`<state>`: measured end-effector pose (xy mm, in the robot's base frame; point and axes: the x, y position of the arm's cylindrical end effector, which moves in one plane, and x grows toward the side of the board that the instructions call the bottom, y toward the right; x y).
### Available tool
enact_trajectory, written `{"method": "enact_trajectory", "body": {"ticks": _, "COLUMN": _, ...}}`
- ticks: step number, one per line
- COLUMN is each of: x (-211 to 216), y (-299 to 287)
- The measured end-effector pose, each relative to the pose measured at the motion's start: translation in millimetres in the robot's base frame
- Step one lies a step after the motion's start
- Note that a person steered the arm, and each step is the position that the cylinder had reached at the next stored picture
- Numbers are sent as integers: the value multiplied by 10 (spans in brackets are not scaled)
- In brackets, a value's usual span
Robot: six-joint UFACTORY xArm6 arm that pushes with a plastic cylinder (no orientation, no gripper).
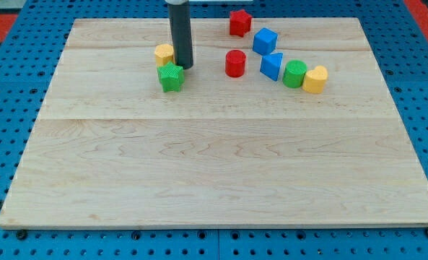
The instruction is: Push the red circle along with blue triangle a bit right
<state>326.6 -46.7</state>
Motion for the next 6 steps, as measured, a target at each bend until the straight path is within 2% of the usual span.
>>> {"method": "enact_trajectory", "body": {"ticks": 1, "x": -100, "y": 568}}
{"method": "enact_trajectory", "body": {"ticks": 2, "x": 66, "y": 931}}
{"method": "enact_trajectory", "body": {"ticks": 4, "x": -11, "y": 1756}}
{"method": "enact_trajectory", "body": {"ticks": 5, "x": -34, "y": 1715}}
{"method": "enact_trajectory", "body": {"ticks": 6, "x": -50, "y": 2114}}
